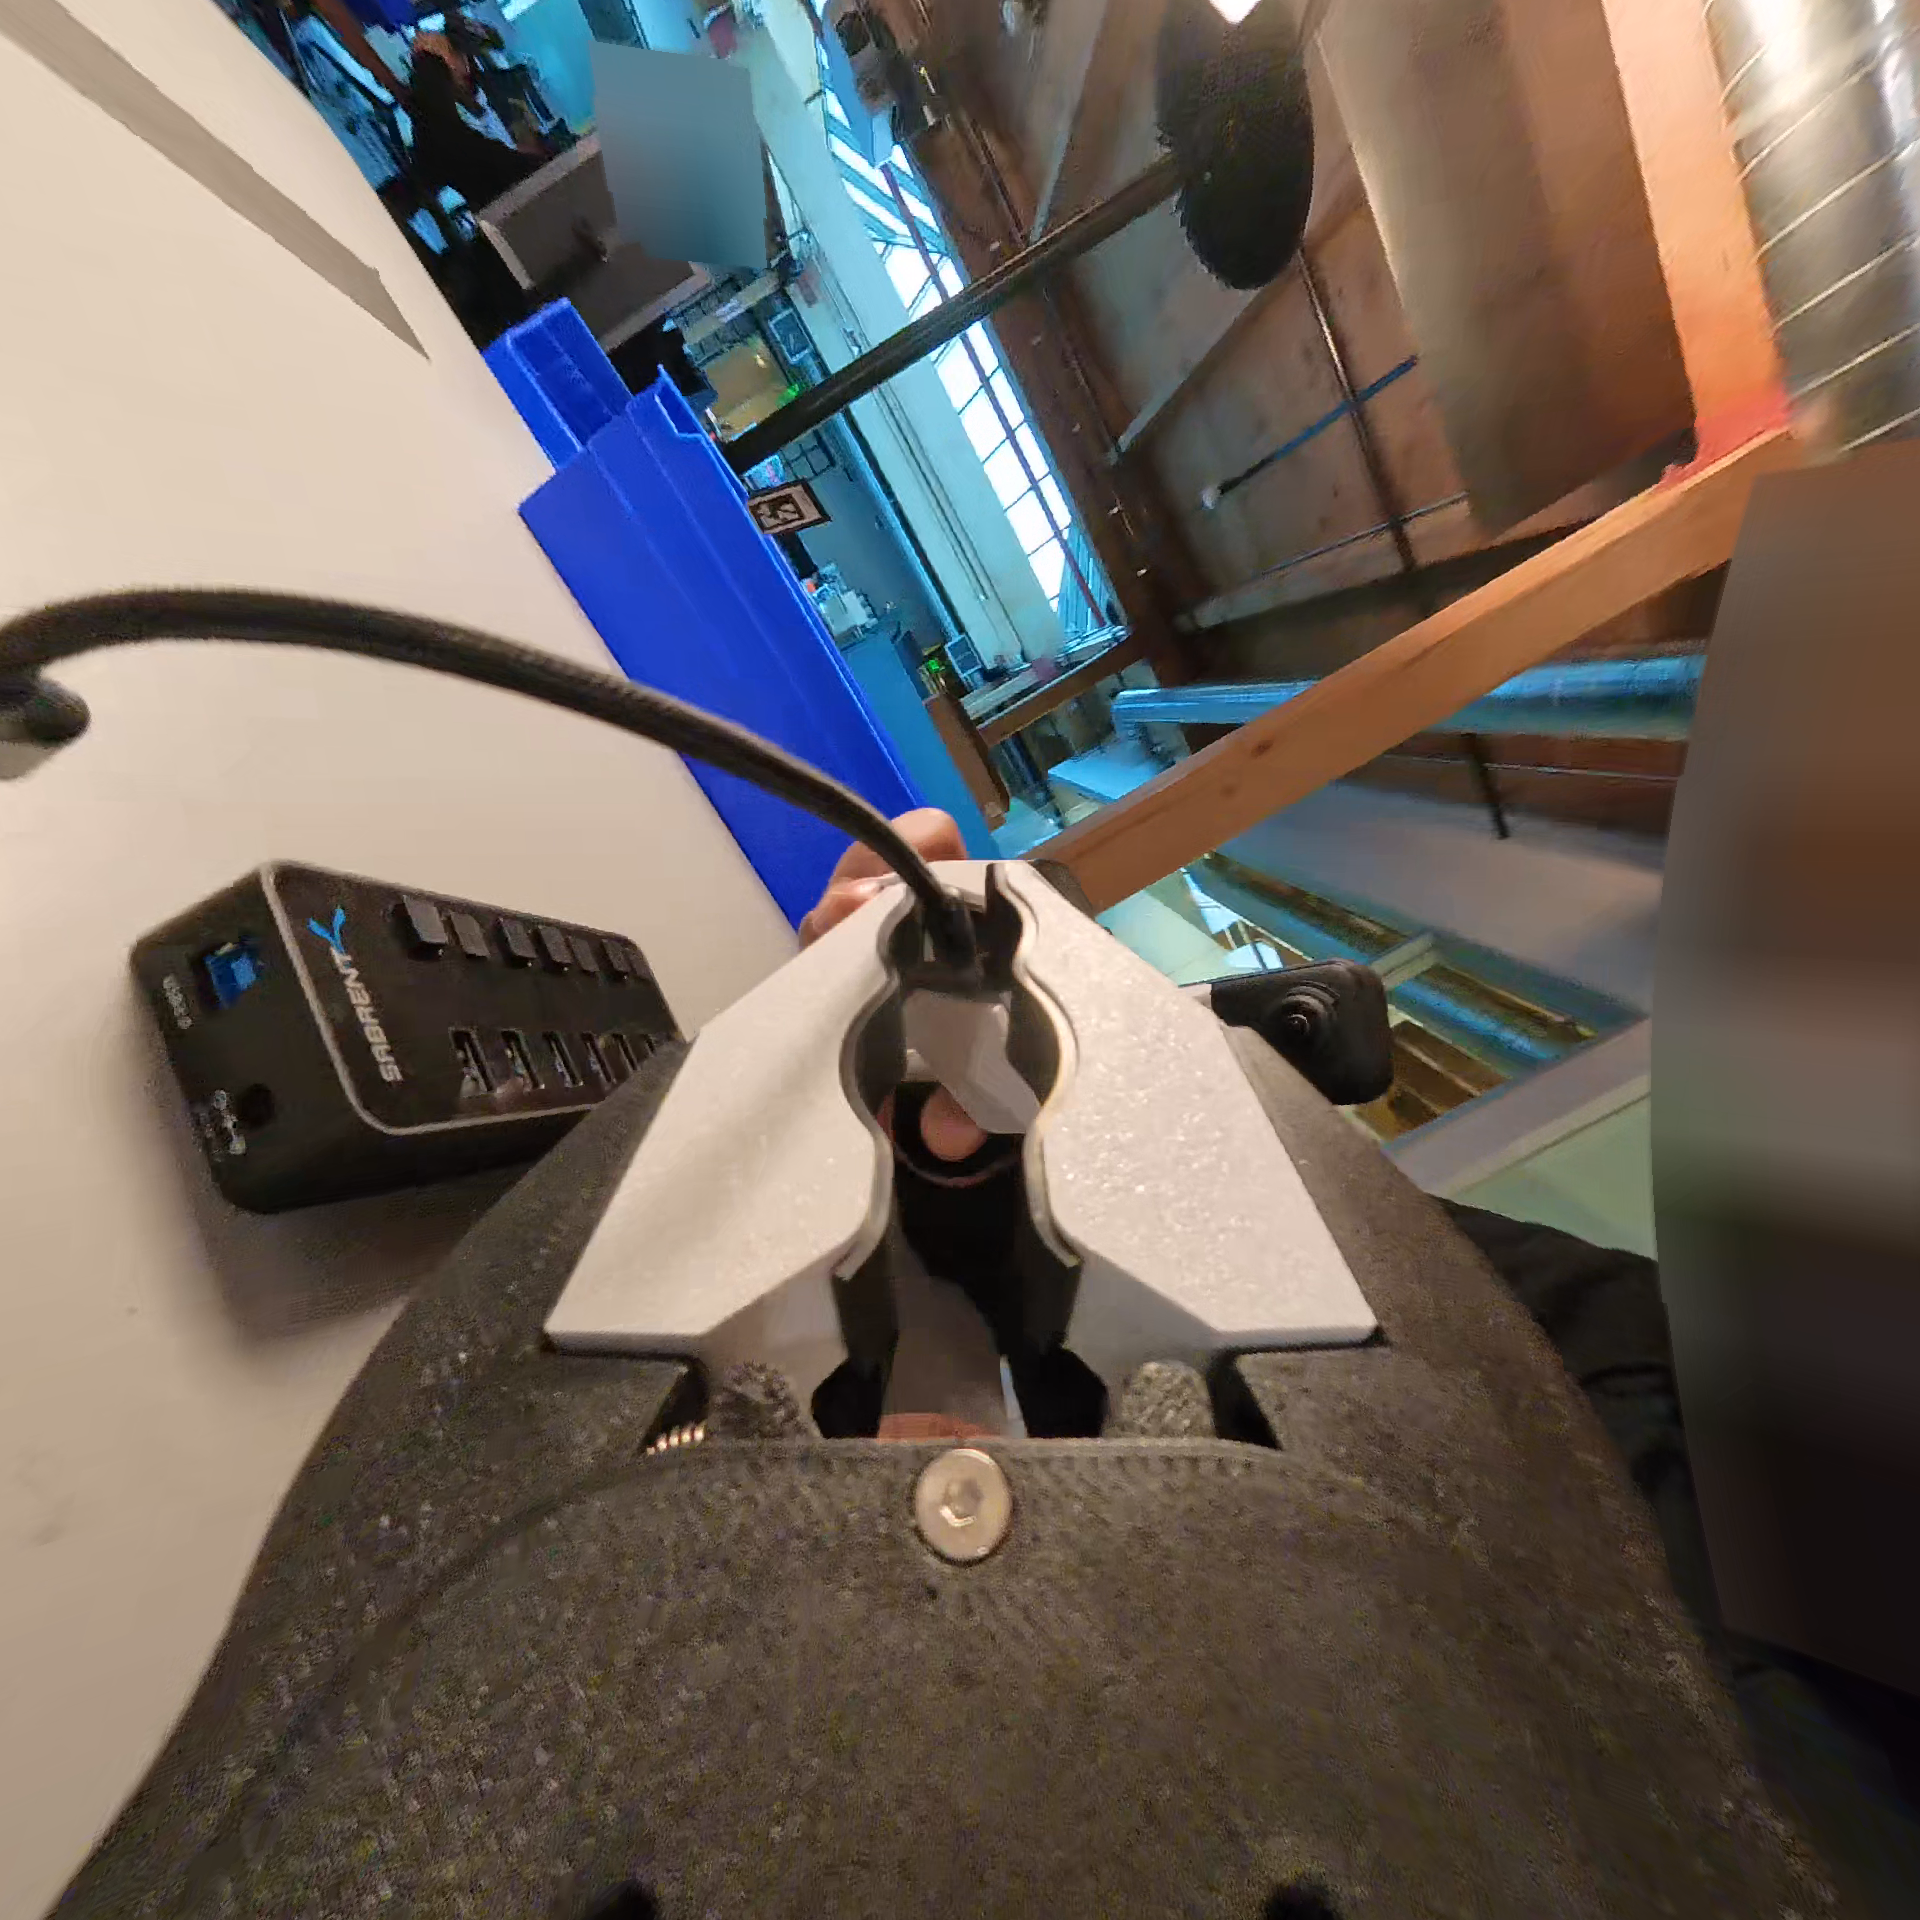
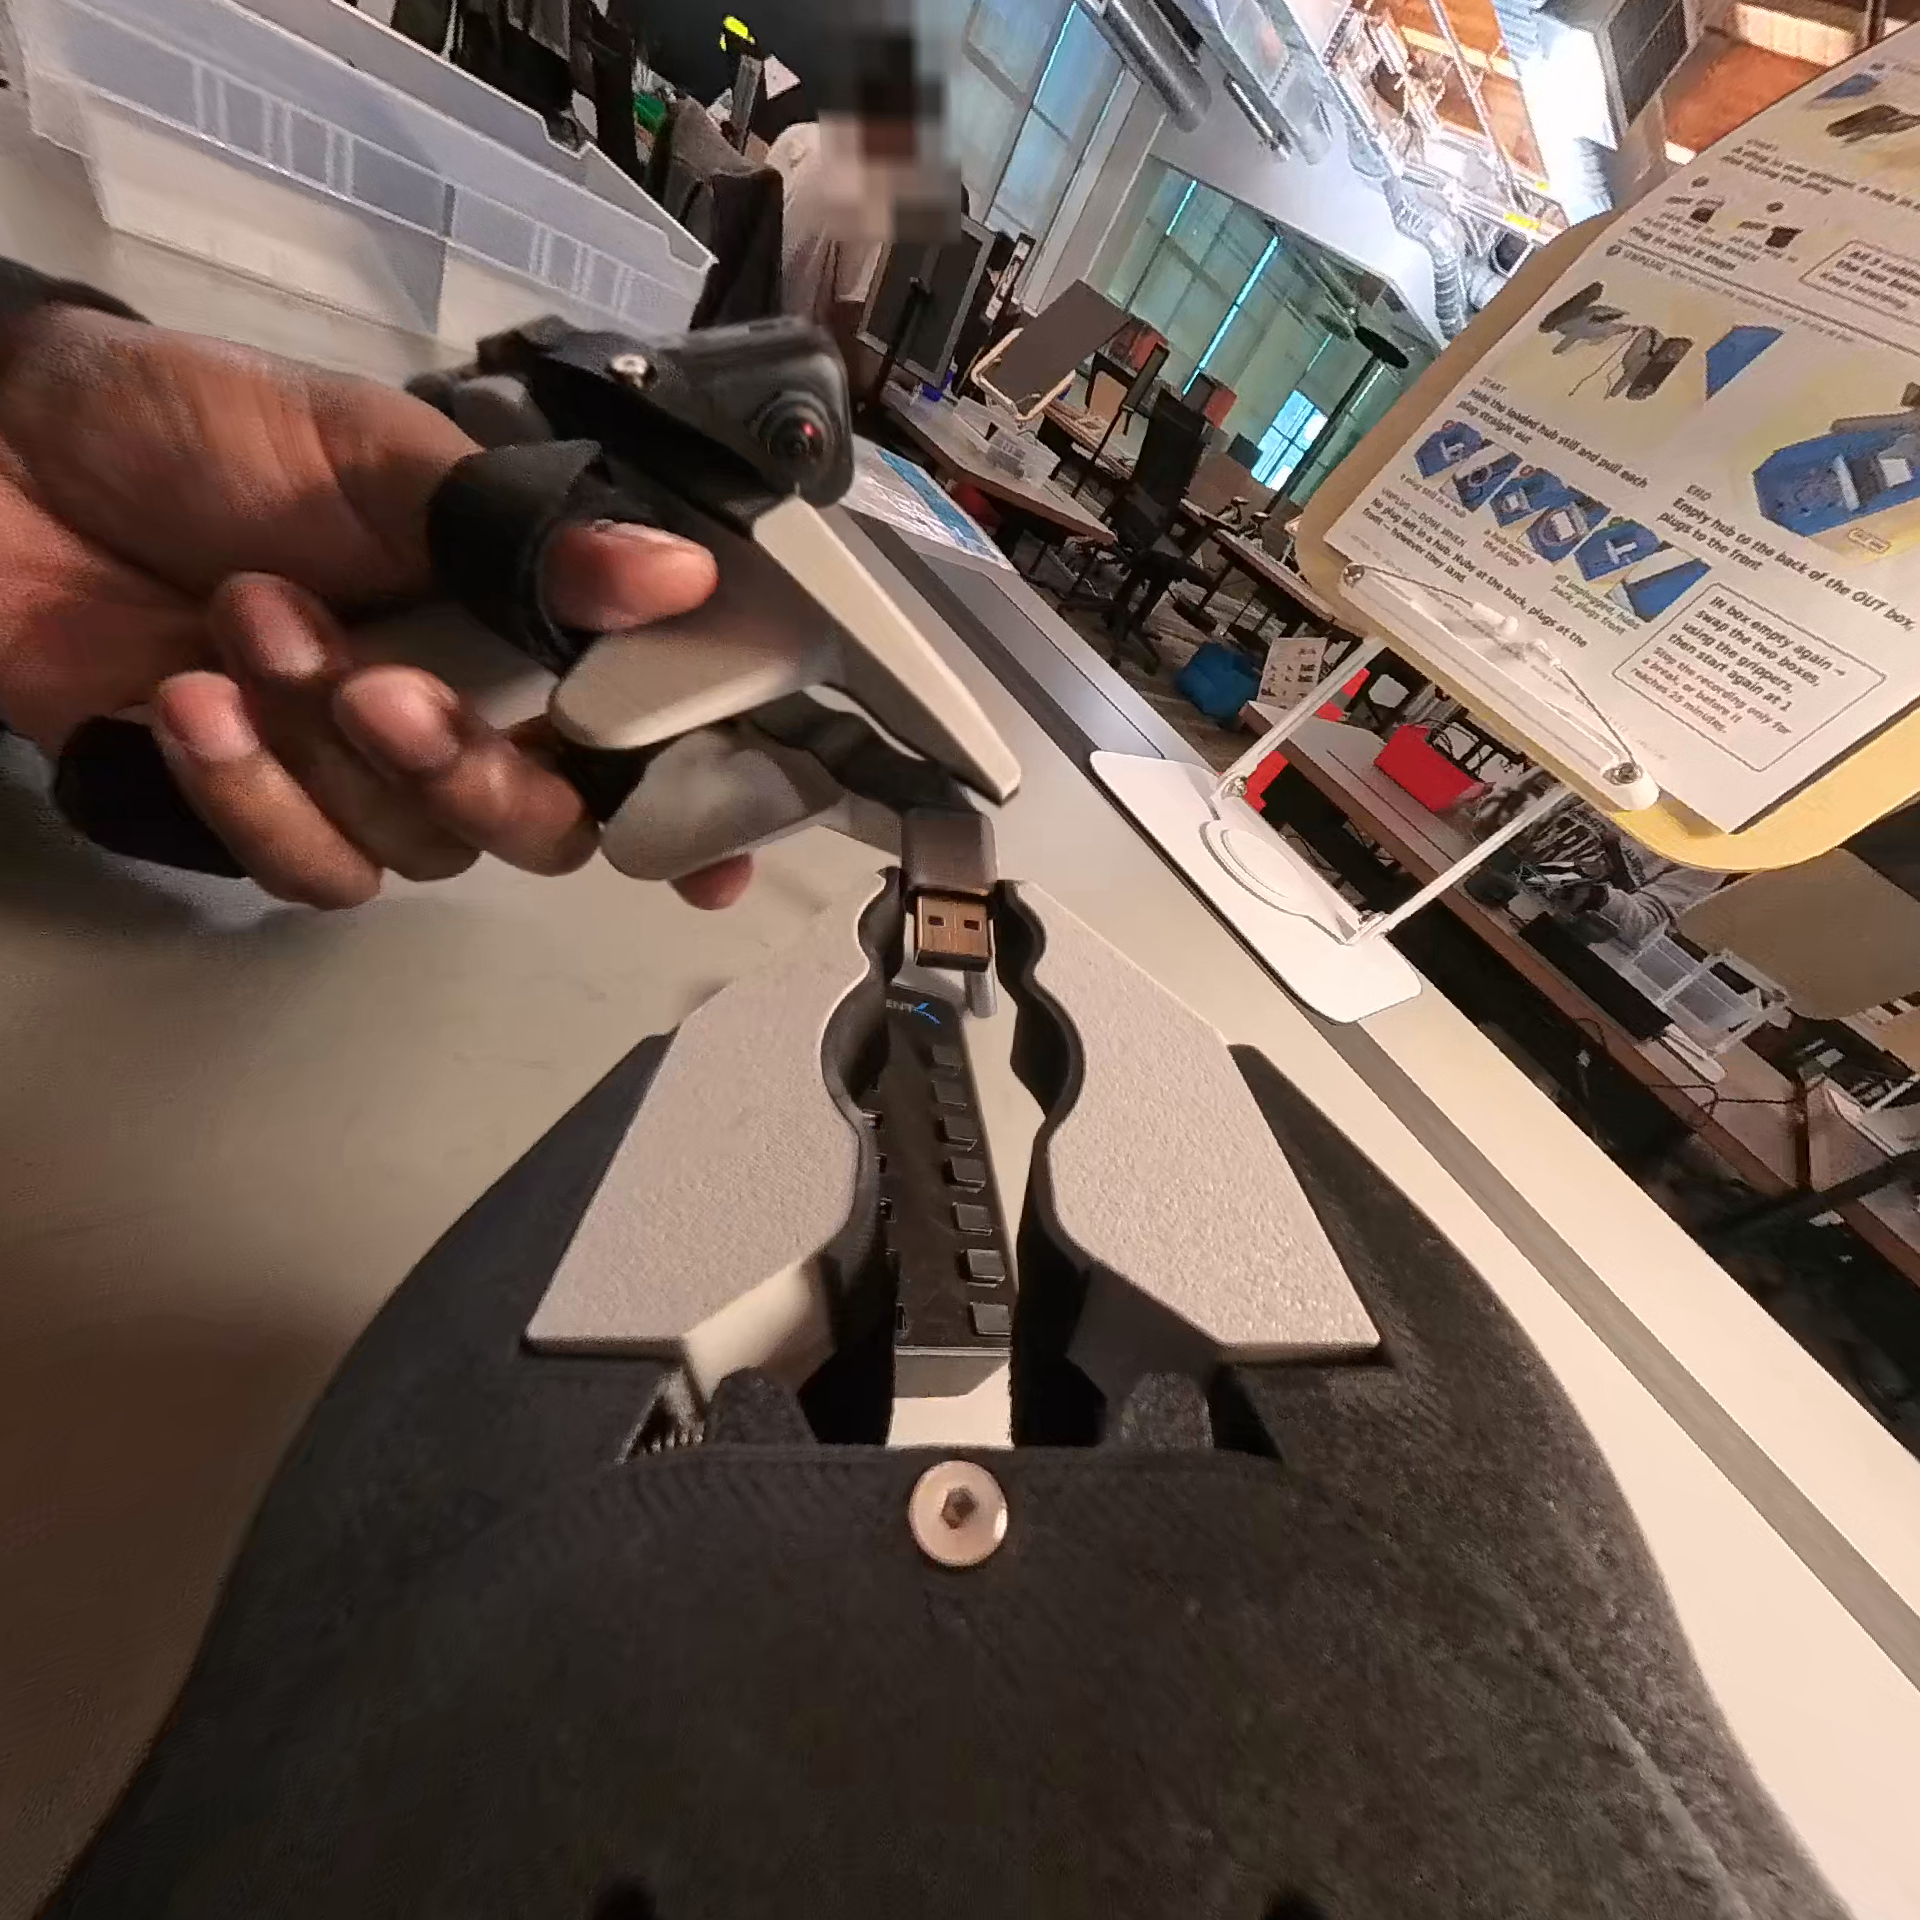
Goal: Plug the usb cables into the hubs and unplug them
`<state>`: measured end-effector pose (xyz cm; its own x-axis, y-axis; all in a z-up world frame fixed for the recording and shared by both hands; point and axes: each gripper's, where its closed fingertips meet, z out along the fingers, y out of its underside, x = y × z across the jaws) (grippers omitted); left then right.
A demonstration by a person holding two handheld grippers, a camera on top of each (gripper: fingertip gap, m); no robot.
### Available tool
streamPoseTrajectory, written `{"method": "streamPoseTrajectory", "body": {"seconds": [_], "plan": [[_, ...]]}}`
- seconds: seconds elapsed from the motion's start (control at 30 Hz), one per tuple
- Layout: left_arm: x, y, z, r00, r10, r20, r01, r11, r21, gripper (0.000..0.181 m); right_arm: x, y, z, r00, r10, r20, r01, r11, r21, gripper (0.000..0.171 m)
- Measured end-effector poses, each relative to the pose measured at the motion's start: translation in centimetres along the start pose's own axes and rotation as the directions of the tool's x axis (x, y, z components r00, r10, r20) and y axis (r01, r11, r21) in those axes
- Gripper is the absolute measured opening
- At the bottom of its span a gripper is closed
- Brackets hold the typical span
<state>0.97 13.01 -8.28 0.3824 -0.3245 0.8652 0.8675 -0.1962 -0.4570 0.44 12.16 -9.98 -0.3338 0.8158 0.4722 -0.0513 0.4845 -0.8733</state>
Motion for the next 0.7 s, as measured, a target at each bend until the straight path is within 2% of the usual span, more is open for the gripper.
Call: {"method": "streamPoseTrajectory", "body": {"seconds": [0.07,0.2,0.3,0.33,0.4,0.57,0.7], "plan": [[-0.2,0.2,-0.1,1.000,0.020,0.004,-0.020,1.000,-0.010,0.010,-0.2,0.0,0.0,1.000,-0.014,0.005,0.014,1.000,0.001,0.017],[-0.5,0.2,-0.3,0.986,0.150,0.078,-0.148,0.988,-0.036,0.010,-0.5,0.8,0.1,0.998,-0.066,0.022,0.067,0.997,-0.048,0.020],[-1.0,-0.9,-1.0,0.959,0.238,0.154,-0.238,0.971,-0.021,0.011,-1.0,2.9,-0.1,0.991,-0.023,0.133,0.047,0.983,-0.178,0.068],[-1.3,-1.1,-1.3,0.943,0.274,0.186,-0.274,0.961,-0.028,0.011,-0.9,3.6,-0.2,0.987,0.027,0.158,0.010,0.973,-0.229,0.079],[-1.7,-1.5,-1.7,0.902,0.354,0.246,-0.351,0.935,-0.059,0.011,-0.3,5.4,-0.6,0.981,0.097,0.167,-0.038,0.944,-0.327,0.088],[-2.2,-1.4,-1.9,0.752,0.562,0.344,-0.536,0.826,-0.178,0.010,-0.9,9.6,-1.2,0.957,0.220,0.190,-0.093,0.851,-0.517,0.090],[-2.4,-0.7,-1.6,0.654,0.662,0.366,-0.609,0.748,-0.265,0.010,-1.8,10.1,-1.3,0.929,0.313,0.197,-0.149,0.804,-0.576,0.083]]}}
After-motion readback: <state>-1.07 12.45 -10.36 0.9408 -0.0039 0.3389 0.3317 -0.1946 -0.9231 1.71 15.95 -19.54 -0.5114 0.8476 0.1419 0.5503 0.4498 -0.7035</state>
